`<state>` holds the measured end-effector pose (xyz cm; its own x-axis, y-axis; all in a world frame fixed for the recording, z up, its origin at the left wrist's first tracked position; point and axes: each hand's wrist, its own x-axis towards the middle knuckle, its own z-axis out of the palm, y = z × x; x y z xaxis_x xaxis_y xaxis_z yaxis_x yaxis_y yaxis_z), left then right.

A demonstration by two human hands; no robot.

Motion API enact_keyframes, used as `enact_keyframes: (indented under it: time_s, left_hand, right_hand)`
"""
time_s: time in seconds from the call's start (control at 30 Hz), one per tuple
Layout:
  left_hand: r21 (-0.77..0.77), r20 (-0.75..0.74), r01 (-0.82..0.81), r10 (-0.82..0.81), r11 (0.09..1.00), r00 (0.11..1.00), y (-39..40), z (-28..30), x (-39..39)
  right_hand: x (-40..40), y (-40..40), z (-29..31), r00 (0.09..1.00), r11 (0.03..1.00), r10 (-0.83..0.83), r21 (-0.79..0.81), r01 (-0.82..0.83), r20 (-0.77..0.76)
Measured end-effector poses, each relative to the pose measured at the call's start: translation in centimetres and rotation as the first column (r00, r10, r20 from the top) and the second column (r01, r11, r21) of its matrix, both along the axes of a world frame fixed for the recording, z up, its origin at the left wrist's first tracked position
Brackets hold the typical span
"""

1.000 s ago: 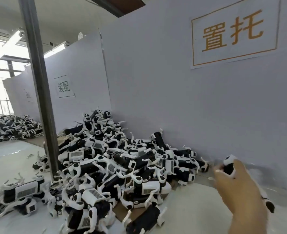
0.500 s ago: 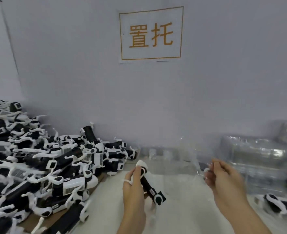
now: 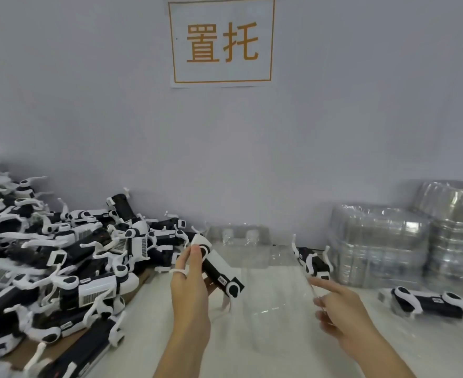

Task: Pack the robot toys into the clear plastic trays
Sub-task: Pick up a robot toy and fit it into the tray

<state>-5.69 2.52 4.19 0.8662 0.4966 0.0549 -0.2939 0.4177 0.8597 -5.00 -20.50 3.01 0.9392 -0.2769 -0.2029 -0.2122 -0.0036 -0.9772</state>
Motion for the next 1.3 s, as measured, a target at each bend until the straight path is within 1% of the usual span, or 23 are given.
enact_keyframes:
  time_s: [0.07, 0.1, 0.13, 0.2, 0.23, 0.3, 0.33, 0.37, 0.43, 0.47, 0.6, 0.7, 0.73, 0.77, 0.83, 0.87, 0.93, 1.0, 1.1, 1.17, 1.23, 1.27, 1.3]
  left_hand:
    - [-0.012, -0.004, -0.005, 0.005, 1.000, 1.000, 0.3, 0.1, -0.1]
    - [-0.013, -0.004, -0.012, 0.011, 1.000, 1.000, 0.4, 0.1, -0.1]
    - [-0.015, -0.002, -0.022, 0.022, 1.000, 1.000, 0.5, 0.0, -0.1]
    - [-0.032, 0.002, -0.029, 0.029, 0.999, 1.000, 0.5, 0.1, -0.1]
    - [-0.043, 0.002, -0.030, 0.030, 0.999, 1.000, 0.4, 0.2, -0.2]
    - [-0.065, 0.013, -0.033, 0.034, 0.997, 0.999, 0.2, 0.3, -0.2]
    - [-0.077, 0.025, -0.033, 0.035, 0.997, 0.999, 0.0, 0.3, -0.3]
    - [-0.091, 0.034, -0.031, 0.034, 0.995, 0.999, -0.2, 0.4, -0.3]
    - [-0.137, 0.038, -0.019, 0.025, 0.990, 0.999, -0.4, 0.4, -0.5]
    - [-0.164, 0.042, -0.009, 0.016, 0.986, 0.999, -0.5, 0.4, -0.5]
    - [-0.234, 0.058, 0.018, -0.005, 0.972, 0.998, -0.2, 0.3, -0.6]
    - [-0.267, 0.057, 0.041, -0.027, 0.963, 0.998, -0.2, 0.3, -0.6]
    - [-0.270, 0.061, 0.058, -0.043, 0.961, 0.997, -0.4, 0.3, -0.6]
    - [-0.267, 0.070, 0.081, -0.064, 0.960, 0.995, -0.6, 0.4, -0.7]
    - [-0.249, 0.088, 0.128, -0.109, 0.960, 0.990, -1.3, 0.7, -0.8]
    - [-0.231, 0.093, 0.151, -0.133, 0.961, 0.987, -1.7, 0.8, -0.9]
    - [-0.180, 0.097, 0.221, -0.206, 0.959, 0.974, -2.7, 1.0, -1.1]
    - [-0.123, 0.111, 0.304, -0.291, 0.945, 0.950, -3.7, 1.3, -1.4]
    - [-0.017, 0.158, 0.414, -0.407, 0.910, 0.900, -4.6, 1.5, -1.6]
    - [0.099, 0.141, 0.430, -0.440, 0.897, 0.887, -4.7, 1.2, -1.7]
    - [0.340, 0.062, 0.304, -0.343, 0.890, 0.937, -4.4, 0.4, -1.6]
    - [0.497, 0.030, 0.220, -0.270, 0.839, 0.962, -4.0, -0.1, -1.5]
    - [0.659, -0.005, 0.169, -0.220, 0.733, 0.975, -3.5, -0.7, -1.5]
  right_hand:
    - [-0.3, -0.5, 0.1, 0.999, 0.998, 0.032, -0.059, -0.033, -0.031]
    - [-0.3, -0.8, 0.1, 0.999, 0.992, 0.031, -0.122, -0.034, -0.029]
    - [-0.3, -1.1, 0.2, 0.999, 0.970, 0.032, -0.239, -0.038, -0.026]
    - [-0.5, -1.3, 0.5, 0.999, 0.871, 0.036, -0.491, -0.015, 0.033]
    - [-0.5, -1.2, 0.7, 0.995, 0.834, 0.029, -0.552, 0.026, 0.091]
    - [-0.9, -0.2, 1.3, 0.983, 0.817, 0.091, -0.577, 0.017, 0.159]
    - [-1.1, 0.5, 1.5, 0.978, 0.814, 0.139, -0.580, -0.022, 0.158]
    - [-1.2, 1.2, 1.4, 0.973, 0.788, 0.200, -0.609, -0.089, 0.117]
    - [-1.0, 2.1, 0.7, 0.959, 0.678, 0.283, -0.712, -0.186, 0.019]
    - [-0.9, 2.3, 0.4, 0.956, 0.671, 0.292, -0.715, -0.197, 0.010]
    - [-0.9, 1.2, 0.4, 0.966, 0.738, 0.244, -0.663, -0.125, 0.089]
    - [-0.7, 0.7, 0.3, 0.968, 0.704, 0.204, -0.709, -0.040, 0.147]
    - [-0.7, 0.8, 0.5, 0.954, 0.687, 0.215, -0.726, 0.005, 0.209]
    - [-0.9, 1.1, 0.8, 0.922, 0.697, 0.236, -0.714, 0.059, 0.307]
    - [-1.3, 1.9, 1.6, 0.816, 0.770, 0.316, -0.633, 0.077, 0.484]
    - [-1.7, 2.5, 2.0, 0.765, 0.794, 0.376, -0.607, 0.026, 0.523]
    - [-2.3, 3.8, 2.3, 0.697, 0.772, 0.504, -0.627, -0.100, 0.509]
    - [-2.2, 4.7, 1.8, 0.665, 0.735, 0.552, -0.670, -0.103, 0.503]
    - [-1.6, 4.8, 1.7, 0.691, 0.760, 0.427, -0.646, 0.076, 0.583]
    - [-1.3, 3.8, 1.7, 0.709, 0.788, 0.310, -0.589, 0.182, 0.634]
    - [-1.1, 2.4, 1.9, 0.739, 0.839, 0.172, -0.490, 0.237, 0.651]
    - [-1.0, 1.7, 2.0, 0.759, 0.868, 0.103, -0.431, 0.246, 0.642]
    - [-0.9, 1.1, 2.1, 0.779, 0.892, 0.045, -0.377, 0.251, 0.625]
